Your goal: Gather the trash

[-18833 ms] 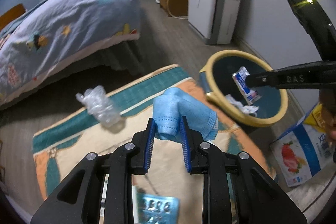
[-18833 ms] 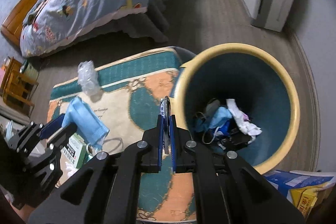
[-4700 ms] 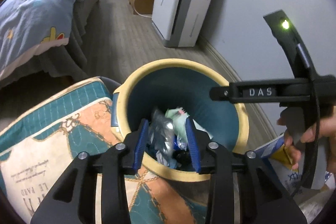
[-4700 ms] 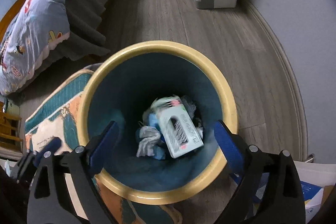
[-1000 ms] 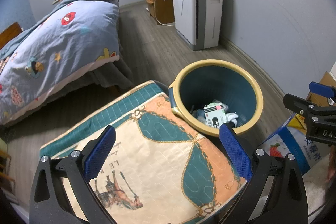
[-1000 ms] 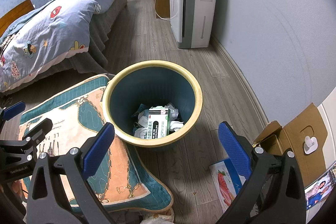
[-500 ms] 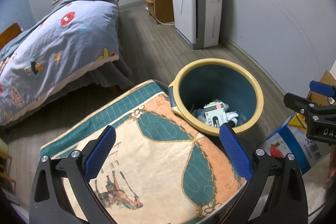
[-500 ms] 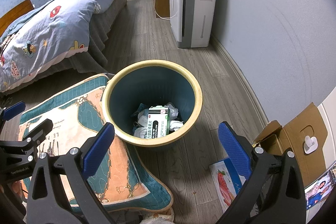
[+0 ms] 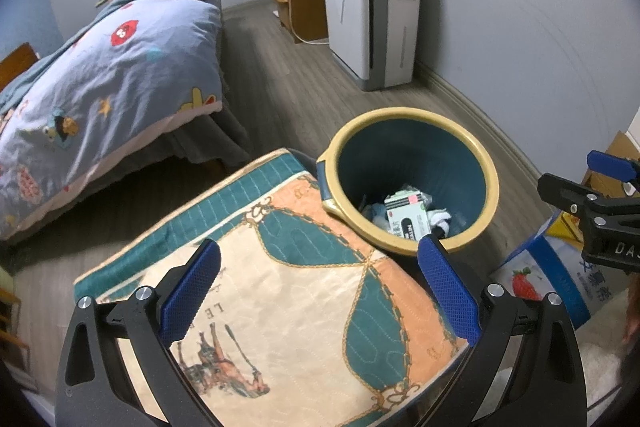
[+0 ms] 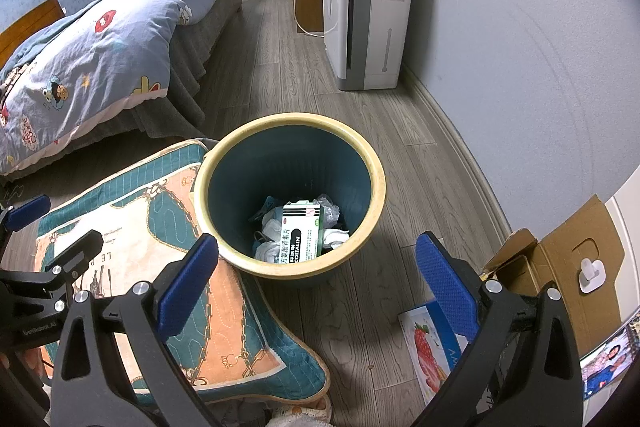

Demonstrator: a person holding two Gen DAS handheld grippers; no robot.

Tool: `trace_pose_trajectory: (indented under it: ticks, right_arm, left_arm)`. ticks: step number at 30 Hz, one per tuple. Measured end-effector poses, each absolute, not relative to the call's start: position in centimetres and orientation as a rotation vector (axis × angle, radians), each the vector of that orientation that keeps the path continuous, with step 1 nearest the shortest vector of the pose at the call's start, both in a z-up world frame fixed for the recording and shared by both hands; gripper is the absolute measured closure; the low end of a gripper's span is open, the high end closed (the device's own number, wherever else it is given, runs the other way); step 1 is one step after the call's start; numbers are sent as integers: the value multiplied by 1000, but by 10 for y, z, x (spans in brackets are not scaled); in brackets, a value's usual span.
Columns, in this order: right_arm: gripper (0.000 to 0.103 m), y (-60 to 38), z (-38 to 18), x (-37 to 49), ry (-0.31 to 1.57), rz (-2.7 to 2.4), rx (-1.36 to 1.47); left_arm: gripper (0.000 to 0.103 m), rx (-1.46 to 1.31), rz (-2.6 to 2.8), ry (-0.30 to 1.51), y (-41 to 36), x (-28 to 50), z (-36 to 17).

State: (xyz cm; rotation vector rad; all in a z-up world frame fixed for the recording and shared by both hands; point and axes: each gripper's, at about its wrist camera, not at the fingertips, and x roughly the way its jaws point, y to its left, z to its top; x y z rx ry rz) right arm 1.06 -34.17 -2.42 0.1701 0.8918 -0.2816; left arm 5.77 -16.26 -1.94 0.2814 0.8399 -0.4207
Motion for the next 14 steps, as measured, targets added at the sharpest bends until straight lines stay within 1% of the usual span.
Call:
trace_pose_trajectory:
  ticks: [9, 14]
  right_arm:
    - [6, -342, -25, 12, 905, -290, 173]
    - [6, -332, -30, 19, 941, -289, 206]
  left_arm:
    - [5, 325, -418, 865, -157, 56, -24]
    - [5, 304, -396, 879, -149, 57, -16]
